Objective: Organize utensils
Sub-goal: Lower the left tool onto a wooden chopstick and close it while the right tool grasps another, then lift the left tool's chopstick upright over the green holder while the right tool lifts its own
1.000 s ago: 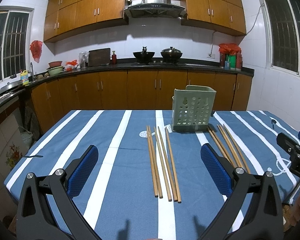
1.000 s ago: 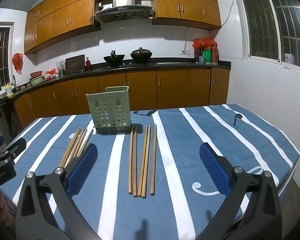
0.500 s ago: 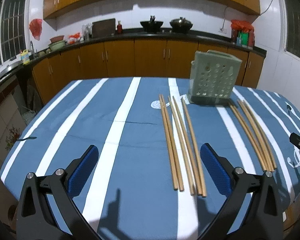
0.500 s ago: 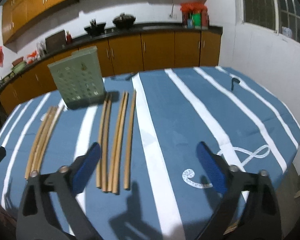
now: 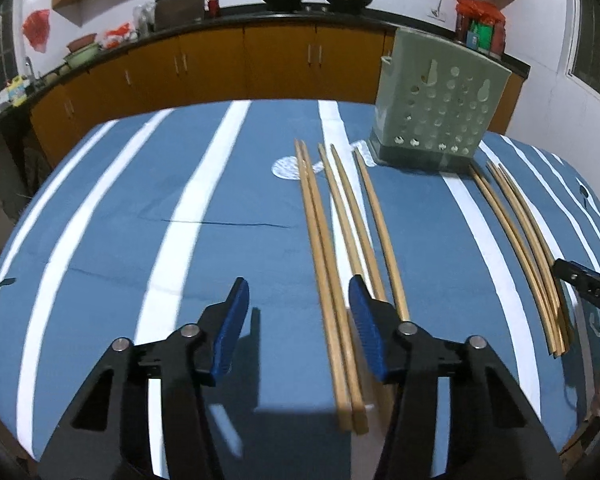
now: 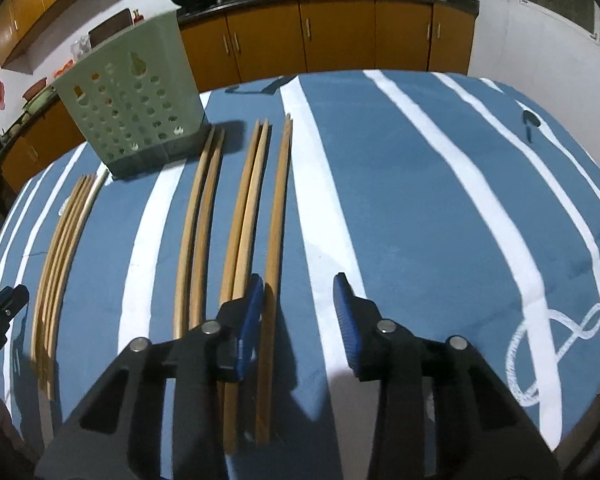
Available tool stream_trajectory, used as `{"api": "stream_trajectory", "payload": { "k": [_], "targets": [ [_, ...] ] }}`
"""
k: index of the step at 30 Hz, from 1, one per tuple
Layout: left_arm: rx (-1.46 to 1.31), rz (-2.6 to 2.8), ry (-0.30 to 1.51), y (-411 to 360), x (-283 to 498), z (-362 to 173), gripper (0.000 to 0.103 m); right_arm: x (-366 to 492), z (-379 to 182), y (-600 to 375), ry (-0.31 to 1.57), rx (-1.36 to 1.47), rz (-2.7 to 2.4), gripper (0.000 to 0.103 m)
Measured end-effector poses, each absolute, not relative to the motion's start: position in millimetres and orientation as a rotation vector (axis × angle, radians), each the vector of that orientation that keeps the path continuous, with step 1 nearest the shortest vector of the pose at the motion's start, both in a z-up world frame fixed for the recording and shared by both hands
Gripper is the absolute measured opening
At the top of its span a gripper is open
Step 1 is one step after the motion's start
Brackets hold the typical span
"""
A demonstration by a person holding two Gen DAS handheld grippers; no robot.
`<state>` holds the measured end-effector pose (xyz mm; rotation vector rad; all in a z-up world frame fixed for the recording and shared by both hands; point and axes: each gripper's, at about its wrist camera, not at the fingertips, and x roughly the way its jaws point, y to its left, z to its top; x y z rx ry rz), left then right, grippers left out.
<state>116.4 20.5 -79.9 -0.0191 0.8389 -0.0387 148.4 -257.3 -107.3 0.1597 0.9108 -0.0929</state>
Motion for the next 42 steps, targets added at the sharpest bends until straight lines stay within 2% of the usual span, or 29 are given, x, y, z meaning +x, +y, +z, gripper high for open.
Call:
{"api": "stream_trajectory", "payload": {
  "k": [3,6,9,23,30,34,37,42],
  "targets": [
    [-0.028,-0.06,0.859,18,124,-83,0.04,151,-108,-254,0.909,0.125,-0.096,0.03],
    [-0.03,-0.077,0.876,15,130,-87,0.031,153,-108,-255,0.9,0.11,-0.114,0.019],
    [-0.024,-0.089,0.891,13,134,-90,0.026,153,-108,-259,0.897,0.121,-0.12,0.014],
    [-0.045,-0.075,0.885,26,139,-89,0.025,154,-107,-258,0.889,0.104,-0.121,0.014],
    [-0.005,-0.105,0.91,16,138,-93,0.012,153,-107,-258,0.891,0.103,-0.113,0.015],
    [0.01,-0.096,0.904,16,139,-93,0.009,153,-107,-254,0.887,0.073,-0.115,0.016],
    [0.008,-0.084,0.906,20,144,-93,0.008,155,-107,-253,0.887,0.06,-0.108,0.01],
    [-0.001,-0.052,0.905,33,162,-93,0.008,168,-107,-261,0.88,0.054,-0.132,0.009]
  ]
}}
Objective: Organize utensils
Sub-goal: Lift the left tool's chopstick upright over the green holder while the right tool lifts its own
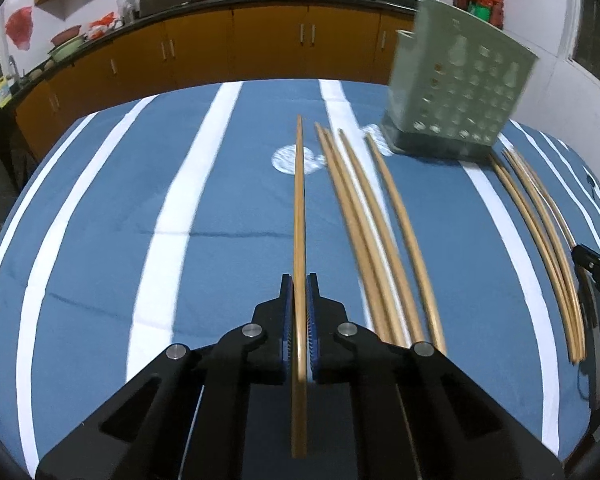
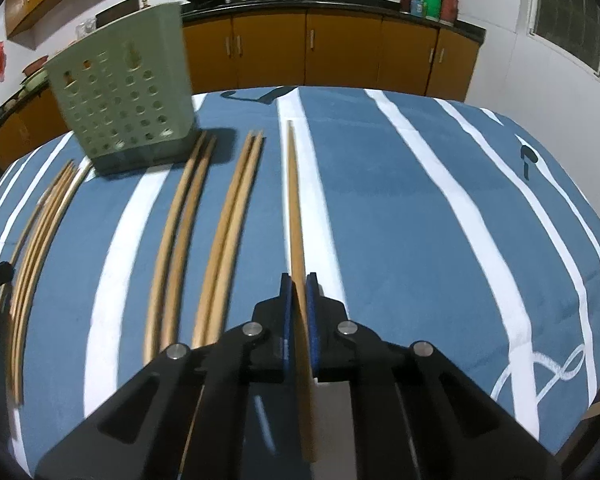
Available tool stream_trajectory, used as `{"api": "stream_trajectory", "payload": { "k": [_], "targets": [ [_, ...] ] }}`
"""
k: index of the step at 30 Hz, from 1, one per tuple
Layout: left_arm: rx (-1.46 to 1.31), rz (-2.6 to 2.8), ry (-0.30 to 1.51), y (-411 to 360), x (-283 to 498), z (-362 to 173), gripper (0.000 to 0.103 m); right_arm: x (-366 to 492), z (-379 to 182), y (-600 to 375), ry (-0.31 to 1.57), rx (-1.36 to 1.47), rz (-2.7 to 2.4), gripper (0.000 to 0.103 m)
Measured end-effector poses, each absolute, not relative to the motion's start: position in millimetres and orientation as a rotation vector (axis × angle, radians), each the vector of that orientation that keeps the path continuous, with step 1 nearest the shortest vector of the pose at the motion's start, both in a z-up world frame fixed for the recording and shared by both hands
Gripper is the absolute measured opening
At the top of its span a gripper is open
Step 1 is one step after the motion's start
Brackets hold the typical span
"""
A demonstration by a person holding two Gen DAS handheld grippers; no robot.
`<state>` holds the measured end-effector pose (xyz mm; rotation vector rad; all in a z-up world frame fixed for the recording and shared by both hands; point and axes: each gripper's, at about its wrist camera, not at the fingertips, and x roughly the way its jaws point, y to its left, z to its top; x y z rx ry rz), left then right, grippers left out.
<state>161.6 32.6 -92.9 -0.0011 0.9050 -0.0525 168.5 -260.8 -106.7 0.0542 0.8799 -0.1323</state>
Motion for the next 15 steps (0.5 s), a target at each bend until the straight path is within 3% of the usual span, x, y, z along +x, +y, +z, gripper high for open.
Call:
{"api": "stream_trajectory", "payload": {
  "k": [15],
  "targets": [
    [-0.01,-0.036,0.878,44,162,-94,0.008,175,-108,-275,0.862,0.08,-0.157,0.01]
  ]
}}
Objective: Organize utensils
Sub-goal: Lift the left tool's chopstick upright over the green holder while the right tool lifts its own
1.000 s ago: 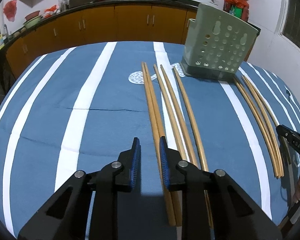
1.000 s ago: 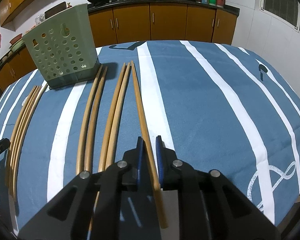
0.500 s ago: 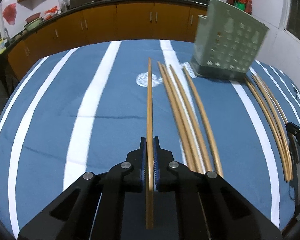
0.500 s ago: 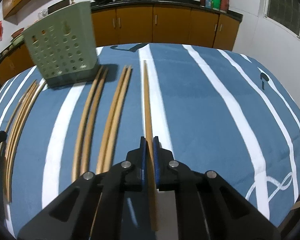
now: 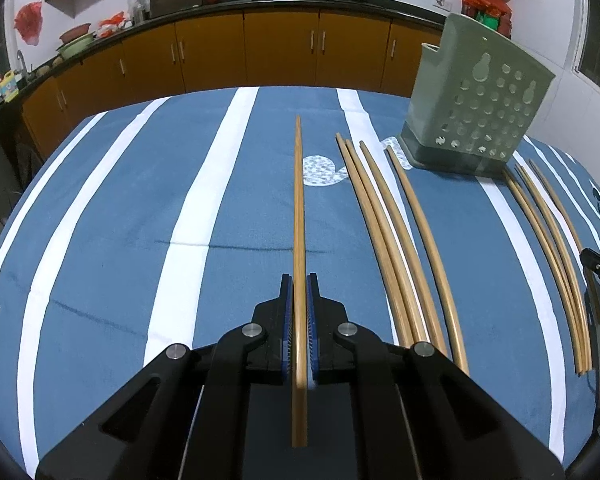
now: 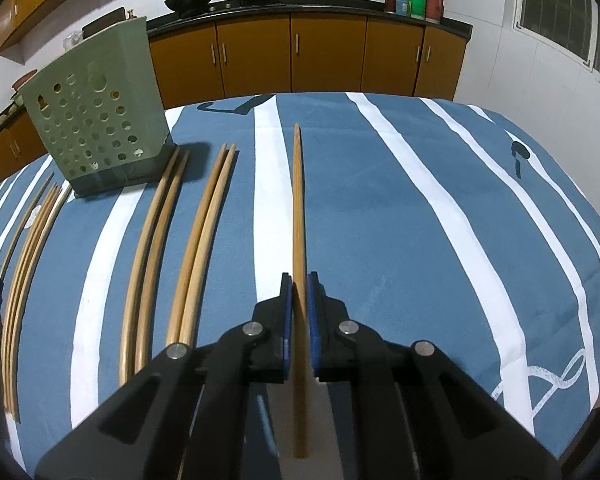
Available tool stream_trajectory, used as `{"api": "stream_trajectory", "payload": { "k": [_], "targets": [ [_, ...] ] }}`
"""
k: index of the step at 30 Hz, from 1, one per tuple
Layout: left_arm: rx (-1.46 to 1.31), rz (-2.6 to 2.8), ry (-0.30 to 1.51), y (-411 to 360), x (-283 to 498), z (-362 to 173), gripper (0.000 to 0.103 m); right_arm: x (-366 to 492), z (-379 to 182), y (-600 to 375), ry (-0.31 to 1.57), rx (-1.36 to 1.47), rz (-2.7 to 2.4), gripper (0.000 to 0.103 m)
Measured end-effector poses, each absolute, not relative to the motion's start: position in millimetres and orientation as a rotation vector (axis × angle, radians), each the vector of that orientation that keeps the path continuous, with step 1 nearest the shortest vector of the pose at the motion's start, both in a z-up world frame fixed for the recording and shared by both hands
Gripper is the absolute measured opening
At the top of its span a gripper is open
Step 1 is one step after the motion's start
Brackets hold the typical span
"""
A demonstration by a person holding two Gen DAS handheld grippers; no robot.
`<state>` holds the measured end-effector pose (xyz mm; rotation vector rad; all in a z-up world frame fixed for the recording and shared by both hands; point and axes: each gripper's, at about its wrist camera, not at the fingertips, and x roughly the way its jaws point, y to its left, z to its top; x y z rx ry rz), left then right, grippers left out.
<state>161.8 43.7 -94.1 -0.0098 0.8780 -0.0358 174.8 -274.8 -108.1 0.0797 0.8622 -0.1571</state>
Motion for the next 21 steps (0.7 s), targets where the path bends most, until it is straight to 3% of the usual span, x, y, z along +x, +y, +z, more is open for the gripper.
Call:
{"api": "stream_trajectory", "payload": {
  "k": [11,21],
  "targets": [
    [-0.011,-0.044,0.861,44,156,-84,0.007,162,-92,-277,0.835,0.082,-0.147,0.008],
    [-0.085,-0.038,0.613,61,148,6,0.007,144,-6,-289,0.596,0.111,-0.152,0.008]
  ]
}}
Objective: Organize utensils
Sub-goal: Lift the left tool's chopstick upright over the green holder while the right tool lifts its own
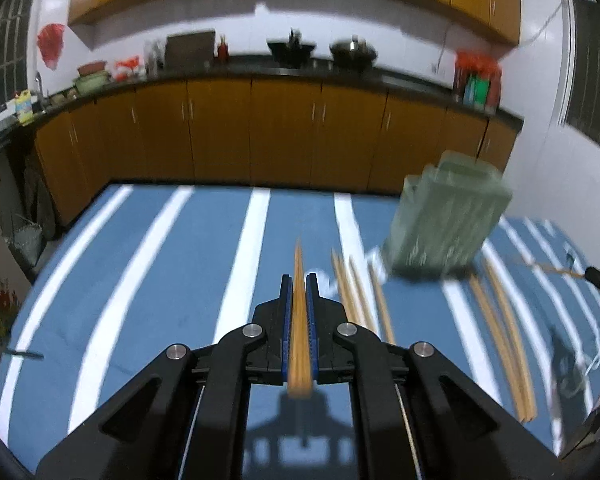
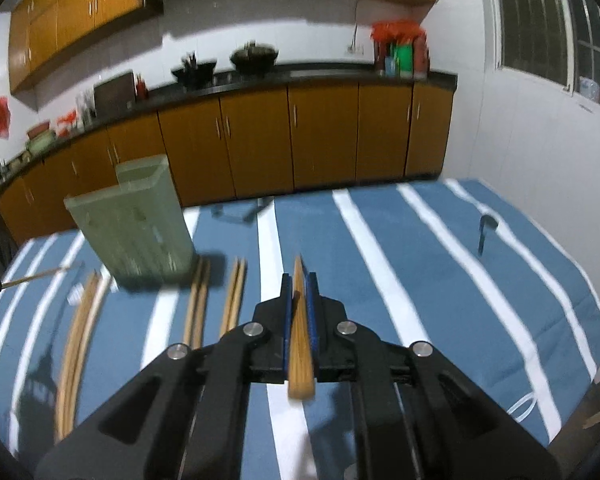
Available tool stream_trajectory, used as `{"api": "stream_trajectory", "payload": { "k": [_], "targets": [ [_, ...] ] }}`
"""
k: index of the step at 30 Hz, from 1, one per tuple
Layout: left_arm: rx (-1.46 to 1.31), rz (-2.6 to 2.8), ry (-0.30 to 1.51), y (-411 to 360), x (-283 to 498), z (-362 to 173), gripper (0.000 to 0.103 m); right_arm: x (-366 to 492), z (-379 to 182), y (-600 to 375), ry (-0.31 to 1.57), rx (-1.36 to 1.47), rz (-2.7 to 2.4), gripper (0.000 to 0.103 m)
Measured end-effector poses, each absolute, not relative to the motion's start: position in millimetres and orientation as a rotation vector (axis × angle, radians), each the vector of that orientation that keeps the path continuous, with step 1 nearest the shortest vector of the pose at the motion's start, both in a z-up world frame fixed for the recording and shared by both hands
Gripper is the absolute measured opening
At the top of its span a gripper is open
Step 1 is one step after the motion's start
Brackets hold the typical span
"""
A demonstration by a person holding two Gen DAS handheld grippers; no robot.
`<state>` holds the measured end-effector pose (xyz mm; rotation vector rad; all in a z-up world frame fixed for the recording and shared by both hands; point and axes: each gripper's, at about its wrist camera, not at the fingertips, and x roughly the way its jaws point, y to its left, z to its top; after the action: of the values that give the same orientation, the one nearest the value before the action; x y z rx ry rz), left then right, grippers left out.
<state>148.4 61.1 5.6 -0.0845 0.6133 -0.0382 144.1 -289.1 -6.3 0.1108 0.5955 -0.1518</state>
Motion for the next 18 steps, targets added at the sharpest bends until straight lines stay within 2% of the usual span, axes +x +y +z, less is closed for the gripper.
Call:
{"api": "stream_trajectory", "payload": {
  "k": [9,18],
  "targets": [
    [-0.113,-0.028,0.501,67,157,50,0.007,150,29,-292,0.516,0.114,-0.145,0.008],
    [-0.14,-0.092,0.301,52,155,132,0.007,148,122,-292,0.285,0.189,-0.057,0.008]
  ]
}}
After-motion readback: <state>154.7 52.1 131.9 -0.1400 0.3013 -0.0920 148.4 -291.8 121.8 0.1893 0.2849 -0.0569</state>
